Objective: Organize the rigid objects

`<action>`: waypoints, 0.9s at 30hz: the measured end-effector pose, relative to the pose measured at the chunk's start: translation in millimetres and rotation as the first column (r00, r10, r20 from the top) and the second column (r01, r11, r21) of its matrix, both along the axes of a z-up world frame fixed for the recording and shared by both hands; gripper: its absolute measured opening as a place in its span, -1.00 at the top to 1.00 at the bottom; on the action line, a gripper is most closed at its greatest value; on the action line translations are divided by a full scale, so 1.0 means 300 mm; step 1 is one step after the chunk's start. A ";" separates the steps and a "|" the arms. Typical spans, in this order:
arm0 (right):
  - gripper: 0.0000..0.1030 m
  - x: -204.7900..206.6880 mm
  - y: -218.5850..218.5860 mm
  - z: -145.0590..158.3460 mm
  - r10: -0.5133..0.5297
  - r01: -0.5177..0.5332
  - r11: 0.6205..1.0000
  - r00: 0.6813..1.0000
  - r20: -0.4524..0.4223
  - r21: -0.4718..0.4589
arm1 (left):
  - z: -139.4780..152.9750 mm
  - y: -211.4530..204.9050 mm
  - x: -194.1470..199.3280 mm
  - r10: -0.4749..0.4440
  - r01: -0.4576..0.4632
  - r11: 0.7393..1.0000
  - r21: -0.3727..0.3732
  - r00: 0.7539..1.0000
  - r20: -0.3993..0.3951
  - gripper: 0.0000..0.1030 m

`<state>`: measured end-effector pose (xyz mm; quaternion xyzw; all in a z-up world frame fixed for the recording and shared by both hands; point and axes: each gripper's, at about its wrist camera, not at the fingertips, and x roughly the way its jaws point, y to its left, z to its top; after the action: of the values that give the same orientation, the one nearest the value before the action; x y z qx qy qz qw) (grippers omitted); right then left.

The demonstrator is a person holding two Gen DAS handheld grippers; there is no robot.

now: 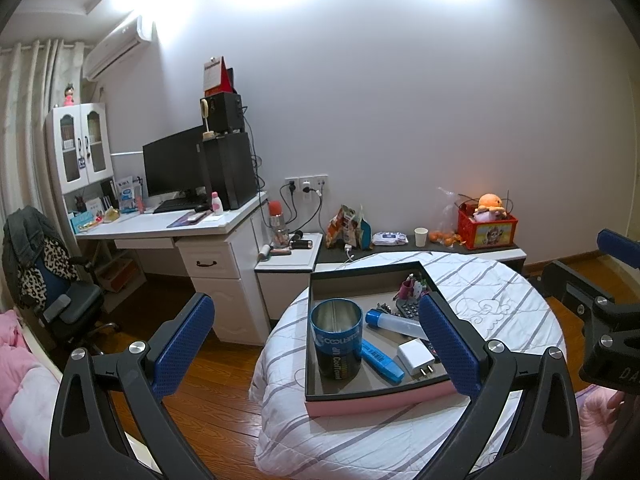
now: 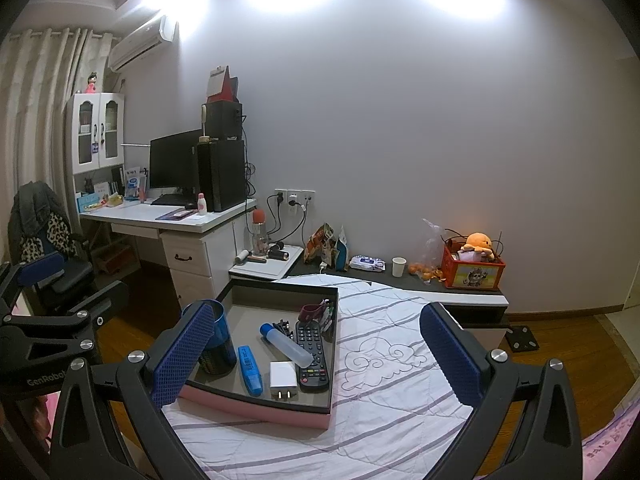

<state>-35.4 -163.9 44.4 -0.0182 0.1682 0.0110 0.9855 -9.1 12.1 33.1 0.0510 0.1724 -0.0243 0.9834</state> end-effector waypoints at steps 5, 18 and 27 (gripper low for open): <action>-1.00 0.004 0.000 -0.001 0.002 -0.002 1.000 1.000 -0.004 -0.001 | -0.003 -0.001 0.001 0.001 -0.001 1.000 0.001 1.000 -0.001 -1.00; -1.00 0.009 -0.002 -0.005 0.005 -0.005 1.000 1.000 -0.010 -0.004 | -0.004 -0.005 0.004 0.000 0.000 1.000 0.003 1.000 -0.003 -1.00; -1.00 0.025 -0.006 -0.023 0.006 -0.006 1.000 1.000 -0.029 -0.011 | -0.020 0.005 -0.005 0.000 0.000 1.000 0.006 1.000 -0.001 -1.00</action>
<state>-28.1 -165.6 37.4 -0.0242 0.1825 0.0133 0.9828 -10.5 13.7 27.1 0.0540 0.1732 -0.0237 0.9831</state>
